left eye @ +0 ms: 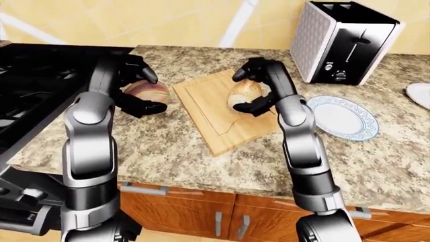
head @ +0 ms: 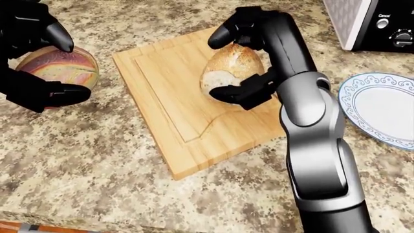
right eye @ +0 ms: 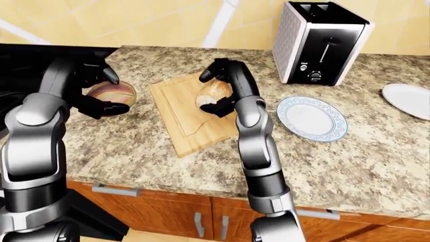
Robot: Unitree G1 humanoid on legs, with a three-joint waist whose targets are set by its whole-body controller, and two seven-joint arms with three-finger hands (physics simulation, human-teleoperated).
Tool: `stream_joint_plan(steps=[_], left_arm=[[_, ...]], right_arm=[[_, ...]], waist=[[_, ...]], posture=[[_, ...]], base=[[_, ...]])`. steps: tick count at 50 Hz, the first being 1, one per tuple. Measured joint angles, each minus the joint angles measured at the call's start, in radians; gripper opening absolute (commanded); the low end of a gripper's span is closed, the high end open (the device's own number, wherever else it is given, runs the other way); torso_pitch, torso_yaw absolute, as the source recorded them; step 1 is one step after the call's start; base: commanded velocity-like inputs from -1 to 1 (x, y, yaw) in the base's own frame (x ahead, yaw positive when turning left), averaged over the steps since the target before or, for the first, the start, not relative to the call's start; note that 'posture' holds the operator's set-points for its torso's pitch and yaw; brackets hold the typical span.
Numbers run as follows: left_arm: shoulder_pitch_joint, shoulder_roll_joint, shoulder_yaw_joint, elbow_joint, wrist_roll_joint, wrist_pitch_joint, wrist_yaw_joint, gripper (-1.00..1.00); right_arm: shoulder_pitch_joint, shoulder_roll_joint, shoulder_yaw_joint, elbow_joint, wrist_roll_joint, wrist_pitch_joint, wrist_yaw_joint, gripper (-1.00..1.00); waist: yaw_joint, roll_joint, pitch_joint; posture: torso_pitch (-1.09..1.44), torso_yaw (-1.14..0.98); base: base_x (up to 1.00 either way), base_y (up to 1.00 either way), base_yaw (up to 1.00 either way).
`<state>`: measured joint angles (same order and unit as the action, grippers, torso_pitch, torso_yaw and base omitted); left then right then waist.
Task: Place all breads on the cutting board.
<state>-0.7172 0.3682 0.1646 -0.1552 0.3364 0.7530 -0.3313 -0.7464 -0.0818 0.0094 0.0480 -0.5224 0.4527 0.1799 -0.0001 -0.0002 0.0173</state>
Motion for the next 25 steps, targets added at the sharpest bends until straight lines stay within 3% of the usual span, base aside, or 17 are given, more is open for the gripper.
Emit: stream_joint_plan(steps=[5, 6, 7, 9, 12, 14, 25], left_arm=[[-0.002, 0.0, -0.001, 0.006, -0.001, -0.002, 0.0, -0.65], [-0.002, 0.001, -0.001, 0.006, -0.001, -0.002, 0.0, -0.65], [-0.003, 0.001, -0.001, 0.006, -0.001, -0.001, -0.001, -0.65], [-0.005, 0.002, -0.001, 0.005, -0.001, 0.0, -0.001, -0.65], [-0.005, 0.001, -0.003, 0.004, 0.0, 0.001, -0.001, -0.65], [-0.004, 0.002, -0.003, 0.002, 0.001, 0.003, -0.003, -0.65], [-0.018, -0.002, -0.009, 0.007, 0.006, 0.004, -0.003, -0.65]], right_arm=[[0.003, 0.002, 0.001, -0.009, -0.011, 0.002, 0.011, -0.05], [0.004, 0.002, 0.001, -0.015, -0.014, 0.008, 0.017, 0.22], [0.006, 0.002, 0.002, -0.024, -0.017, 0.016, 0.025, 0.35], [0.014, 0.002, 0.007, -0.037, -0.022, 0.034, 0.047, 0.44], [0.022, 0.002, 0.015, -0.047, -0.029, 0.058, 0.079, 0.84], [0.028, 0.004, 0.017, -0.052, -0.034, 0.059, 0.094, 0.96], [0.044, 0.007, 0.015, -0.107, -0.06, 0.079, 0.152, 1.0]], waist=[[0.001, 0.001, 0.0], [0.0, 0.001, 0.0], [0.0, 0.001, 0.001], [0.0, 0.0, 0.002], [-0.001, -0.005, 0.0], [-0.002, -0.008, -0.002], [-0.001, -0.008, 0.003]], posture=[[0.0, 0.0], [0.0, 0.0], [0.0, 0.0], [0.0, 0.0], [0.0, 0.0], [0.0, 0.0], [0.0, 0.0]], base=[[0.0, 0.0, 0.0], [0.0, 0.0, 0.0], [0.0, 0.0, 0.0], [0.0, 0.0, 0.0], [0.0, 0.0, 0.0], [0.0, 0.0, 0.0], [0.0, 0.0, 0.0]])
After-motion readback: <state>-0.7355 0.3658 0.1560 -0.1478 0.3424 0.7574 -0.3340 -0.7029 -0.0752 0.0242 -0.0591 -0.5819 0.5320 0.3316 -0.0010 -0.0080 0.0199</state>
